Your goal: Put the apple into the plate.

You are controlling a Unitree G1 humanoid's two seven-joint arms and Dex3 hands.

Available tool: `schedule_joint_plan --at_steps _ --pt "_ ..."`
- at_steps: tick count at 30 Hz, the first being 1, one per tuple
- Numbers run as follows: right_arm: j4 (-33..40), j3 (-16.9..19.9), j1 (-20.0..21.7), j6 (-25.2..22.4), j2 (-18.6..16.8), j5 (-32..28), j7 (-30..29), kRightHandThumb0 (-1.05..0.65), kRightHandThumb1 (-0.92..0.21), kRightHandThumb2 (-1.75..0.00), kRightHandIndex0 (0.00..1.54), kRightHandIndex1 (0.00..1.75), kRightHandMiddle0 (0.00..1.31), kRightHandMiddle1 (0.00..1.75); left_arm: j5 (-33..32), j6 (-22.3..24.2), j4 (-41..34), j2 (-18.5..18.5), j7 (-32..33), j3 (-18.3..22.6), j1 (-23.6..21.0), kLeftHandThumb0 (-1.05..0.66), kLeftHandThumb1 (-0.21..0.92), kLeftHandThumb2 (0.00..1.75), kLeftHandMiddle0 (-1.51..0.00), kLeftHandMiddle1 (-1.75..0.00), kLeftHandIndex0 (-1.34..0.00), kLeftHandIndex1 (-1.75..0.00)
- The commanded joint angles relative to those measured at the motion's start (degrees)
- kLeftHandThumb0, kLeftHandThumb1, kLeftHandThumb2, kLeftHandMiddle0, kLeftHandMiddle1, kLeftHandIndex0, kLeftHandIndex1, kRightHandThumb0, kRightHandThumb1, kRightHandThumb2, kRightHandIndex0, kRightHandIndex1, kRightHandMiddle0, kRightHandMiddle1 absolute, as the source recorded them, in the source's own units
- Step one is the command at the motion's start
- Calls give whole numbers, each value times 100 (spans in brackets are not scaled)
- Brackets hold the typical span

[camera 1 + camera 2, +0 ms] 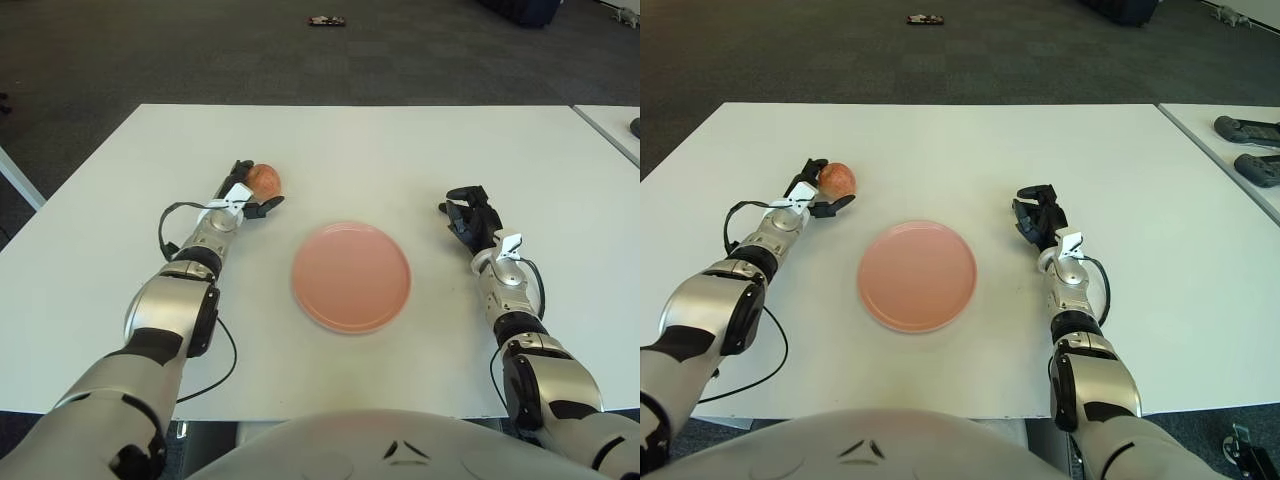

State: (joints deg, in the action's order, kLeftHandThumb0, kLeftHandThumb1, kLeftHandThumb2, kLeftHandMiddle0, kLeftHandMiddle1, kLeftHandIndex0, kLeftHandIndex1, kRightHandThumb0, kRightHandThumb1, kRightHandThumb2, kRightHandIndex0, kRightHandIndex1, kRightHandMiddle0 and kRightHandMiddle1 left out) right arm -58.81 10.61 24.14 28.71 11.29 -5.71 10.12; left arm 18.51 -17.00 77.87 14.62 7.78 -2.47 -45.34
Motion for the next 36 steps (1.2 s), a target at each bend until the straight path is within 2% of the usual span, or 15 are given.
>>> schedule_joint_plan --at_steps 1,16,27,36 --pt "-307 -47 -257 -288 -120 52 -9 -35 -92 -47 34 123 25 169 50 50 47 -49 6 -11 -168 -91 61 49 -6 -67 0 -72" --pt "-340 -55 -245 -282 -112 42 -10 -35 -92 -47 34 123 25 169 46 31 49 -66 83 5 -164 -90 60 50 -6 -68 0 -75" --pt "-346 -43 -253 -273 -88 29 17 -35 -92 -47 34 123 25 169 -10 30 55 -116 181 91 -149 -93 59 51 -7 -80 0 -89" --pt "-345 -31 -259 -273 -66 18 41 -35 -92 -47 34 123 25 169 14 78 64 -159 254 126 -141 -98 63 48 -5 -84 0 -88"
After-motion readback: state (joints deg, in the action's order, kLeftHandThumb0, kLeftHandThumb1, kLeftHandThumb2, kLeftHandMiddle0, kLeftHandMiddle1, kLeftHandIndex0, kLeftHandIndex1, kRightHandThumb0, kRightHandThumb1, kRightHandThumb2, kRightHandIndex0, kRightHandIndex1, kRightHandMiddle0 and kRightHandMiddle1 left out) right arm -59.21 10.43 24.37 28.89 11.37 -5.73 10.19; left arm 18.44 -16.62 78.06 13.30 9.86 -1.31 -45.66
